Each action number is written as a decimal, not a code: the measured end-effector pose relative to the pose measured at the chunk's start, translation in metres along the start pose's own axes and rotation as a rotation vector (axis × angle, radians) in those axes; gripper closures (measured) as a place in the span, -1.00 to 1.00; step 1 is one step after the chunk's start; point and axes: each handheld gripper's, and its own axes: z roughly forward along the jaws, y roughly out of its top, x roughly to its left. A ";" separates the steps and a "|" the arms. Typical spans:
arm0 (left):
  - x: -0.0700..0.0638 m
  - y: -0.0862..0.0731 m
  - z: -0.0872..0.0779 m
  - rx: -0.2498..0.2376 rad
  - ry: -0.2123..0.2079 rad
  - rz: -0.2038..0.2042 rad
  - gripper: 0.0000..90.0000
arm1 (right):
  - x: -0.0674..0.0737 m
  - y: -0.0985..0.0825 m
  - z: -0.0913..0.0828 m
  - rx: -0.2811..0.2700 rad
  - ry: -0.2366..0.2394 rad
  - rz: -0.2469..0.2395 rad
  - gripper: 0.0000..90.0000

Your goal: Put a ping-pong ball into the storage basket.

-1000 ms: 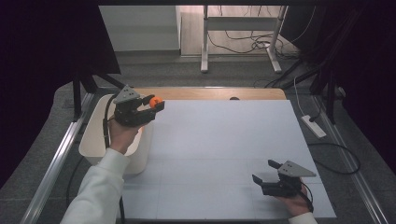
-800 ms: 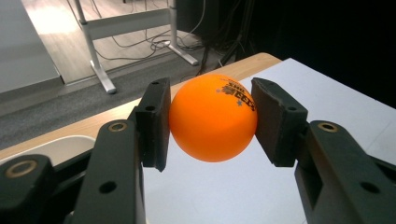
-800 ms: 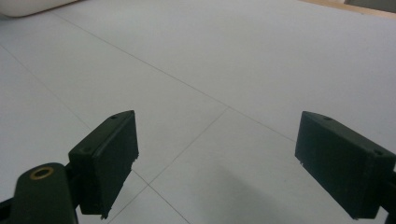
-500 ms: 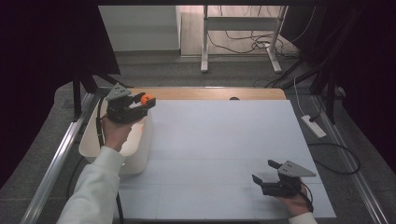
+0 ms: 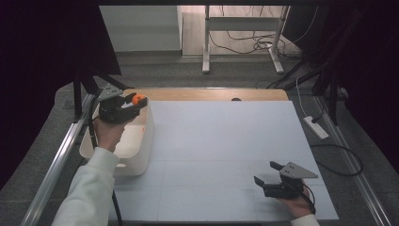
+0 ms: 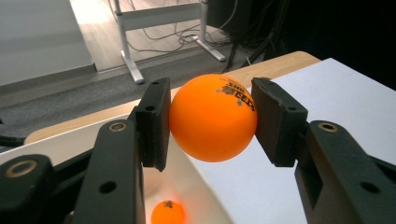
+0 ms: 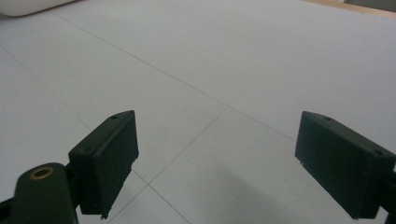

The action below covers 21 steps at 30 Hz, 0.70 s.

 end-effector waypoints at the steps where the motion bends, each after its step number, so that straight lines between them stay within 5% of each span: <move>1: 0.002 -0.001 -0.001 0.000 0.014 -0.004 0.11 | 0.000 0.000 0.000 -0.001 0.000 0.000 -0.72; 11: 0.024 -0.005 -0.008 0.020 0.083 -0.023 0.11 | 0.000 0.000 0.000 0.003 -0.001 -0.002 -0.71; 21: 0.032 -0.009 -0.011 0.026 0.086 -0.043 0.11 | 0.000 0.000 0.000 0.006 -0.006 -0.004 -0.71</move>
